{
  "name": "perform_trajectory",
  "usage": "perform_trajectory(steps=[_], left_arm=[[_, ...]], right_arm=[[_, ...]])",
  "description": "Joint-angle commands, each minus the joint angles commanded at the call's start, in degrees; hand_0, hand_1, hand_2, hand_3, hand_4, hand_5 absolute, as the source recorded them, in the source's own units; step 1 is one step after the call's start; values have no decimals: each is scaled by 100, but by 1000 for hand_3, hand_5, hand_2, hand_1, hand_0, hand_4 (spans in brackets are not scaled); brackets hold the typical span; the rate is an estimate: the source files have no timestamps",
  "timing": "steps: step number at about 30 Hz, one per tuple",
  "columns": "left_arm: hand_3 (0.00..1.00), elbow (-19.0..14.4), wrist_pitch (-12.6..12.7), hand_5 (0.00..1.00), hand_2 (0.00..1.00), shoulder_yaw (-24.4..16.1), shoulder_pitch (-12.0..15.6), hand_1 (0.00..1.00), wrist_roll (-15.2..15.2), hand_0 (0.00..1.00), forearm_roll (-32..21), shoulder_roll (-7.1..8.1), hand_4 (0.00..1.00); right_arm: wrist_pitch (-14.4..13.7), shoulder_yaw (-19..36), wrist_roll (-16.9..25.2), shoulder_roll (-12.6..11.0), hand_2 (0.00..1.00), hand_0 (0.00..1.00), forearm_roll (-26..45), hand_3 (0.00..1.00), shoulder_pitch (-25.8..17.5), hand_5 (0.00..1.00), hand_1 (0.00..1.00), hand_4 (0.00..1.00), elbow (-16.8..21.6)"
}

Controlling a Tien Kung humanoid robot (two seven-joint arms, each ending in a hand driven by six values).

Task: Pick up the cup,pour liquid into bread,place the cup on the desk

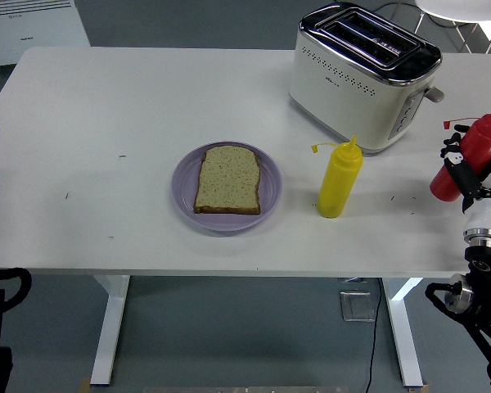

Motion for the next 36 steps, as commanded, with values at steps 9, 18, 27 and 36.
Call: perform_trajectory(steps=[9,18,27,36], left_arm=[[730,4,-2,998,743,31,18,748,0,798,1,-4,450],[732,6,-3,998,744,46,29,749,0,799,2,-4,449],[731,7,0,998,744,8,19,749,-3,799,-2,-4,449],[731,4,-1,998,744,-6,5,749,-2,799,-2,-7,450]], right_arm=[[37,-258,0,113,397,415,101,490,99,259,361,297,-157],[51,-437,0,171,400,415,90,490,200,262,361,301,-304],[83,-473,0,163,407,422,-49,492,249,249,375,312,-533],[0,-516,0,156,513,598,-298,540,198,159,499,534,-679]])
